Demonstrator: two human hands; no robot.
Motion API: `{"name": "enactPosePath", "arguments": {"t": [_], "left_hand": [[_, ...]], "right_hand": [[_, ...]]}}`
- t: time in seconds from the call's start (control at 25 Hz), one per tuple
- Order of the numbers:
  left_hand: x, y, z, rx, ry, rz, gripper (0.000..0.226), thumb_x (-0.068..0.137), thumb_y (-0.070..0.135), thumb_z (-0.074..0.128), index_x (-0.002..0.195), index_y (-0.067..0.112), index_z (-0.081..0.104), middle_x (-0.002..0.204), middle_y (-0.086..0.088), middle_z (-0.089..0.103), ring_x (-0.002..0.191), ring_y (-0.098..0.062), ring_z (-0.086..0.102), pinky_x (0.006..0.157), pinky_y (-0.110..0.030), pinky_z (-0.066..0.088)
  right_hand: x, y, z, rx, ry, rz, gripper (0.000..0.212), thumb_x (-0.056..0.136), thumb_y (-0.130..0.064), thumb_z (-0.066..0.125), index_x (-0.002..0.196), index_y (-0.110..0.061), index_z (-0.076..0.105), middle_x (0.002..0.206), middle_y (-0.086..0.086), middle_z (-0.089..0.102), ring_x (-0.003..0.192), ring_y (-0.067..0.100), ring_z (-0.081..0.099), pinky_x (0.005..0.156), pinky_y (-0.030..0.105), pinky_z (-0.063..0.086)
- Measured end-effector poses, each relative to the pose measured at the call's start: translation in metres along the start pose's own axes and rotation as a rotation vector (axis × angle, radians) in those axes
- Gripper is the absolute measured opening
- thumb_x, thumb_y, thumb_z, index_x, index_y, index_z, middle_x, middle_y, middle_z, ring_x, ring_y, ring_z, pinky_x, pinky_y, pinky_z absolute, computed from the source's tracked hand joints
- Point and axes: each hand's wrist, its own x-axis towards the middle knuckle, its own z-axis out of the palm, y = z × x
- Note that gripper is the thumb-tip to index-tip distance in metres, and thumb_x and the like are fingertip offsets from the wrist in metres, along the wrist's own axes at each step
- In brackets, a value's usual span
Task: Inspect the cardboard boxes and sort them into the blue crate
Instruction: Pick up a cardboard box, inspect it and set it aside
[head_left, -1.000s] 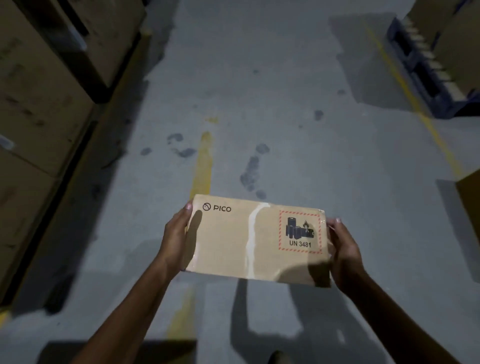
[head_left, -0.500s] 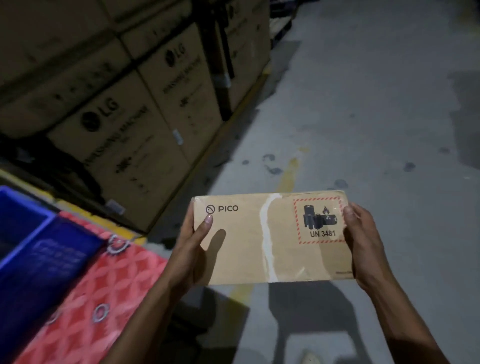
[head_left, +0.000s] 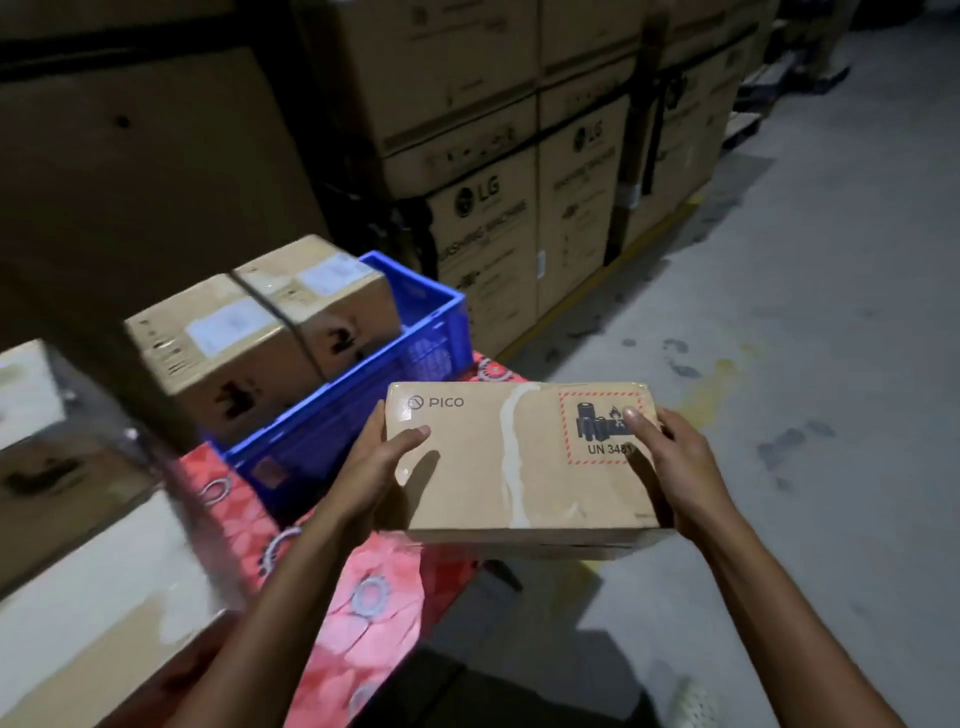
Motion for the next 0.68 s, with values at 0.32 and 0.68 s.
{"name": "enactPosePath", "arguments": {"t": [0.32,0.68], "left_hand": [[-0.003,-0.067,-0.117,0.183,0.153,-0.125,0.12,0.063,0.052,0.086,0.158,0.013,0.024,0.125,0.005,0.071,0.111,-0.015,0.07,0.102,-0.045,0.054],[0.023,-0.09,-0.121,0.339,0.273,-0.08,0.112,0.06,0.081,0.071,0.151,0.028,0.033,0.135,0.005,0.061,0.116,-0.021,0.064,0.1,-0.049,0.053]], "right_hand": [[-0.03,-0.001,0.123,-0.321,-0.139,-0.035,0.053,0.079,-0.061,0.065,0.124,-0.031,0.061,0.12,-0.007,0.072,0.111,0.023,0.067,0.097,0.047,0.052],[-0.014,-0.001,0.148,-0.795,-0.067,-0.053,0.095,0.083,-0.08,0.048,0.149,-0.012,0.039,0.145,0.013,0.054,0.131,0.036,0.052,0.096,0.052,0.05]]}}
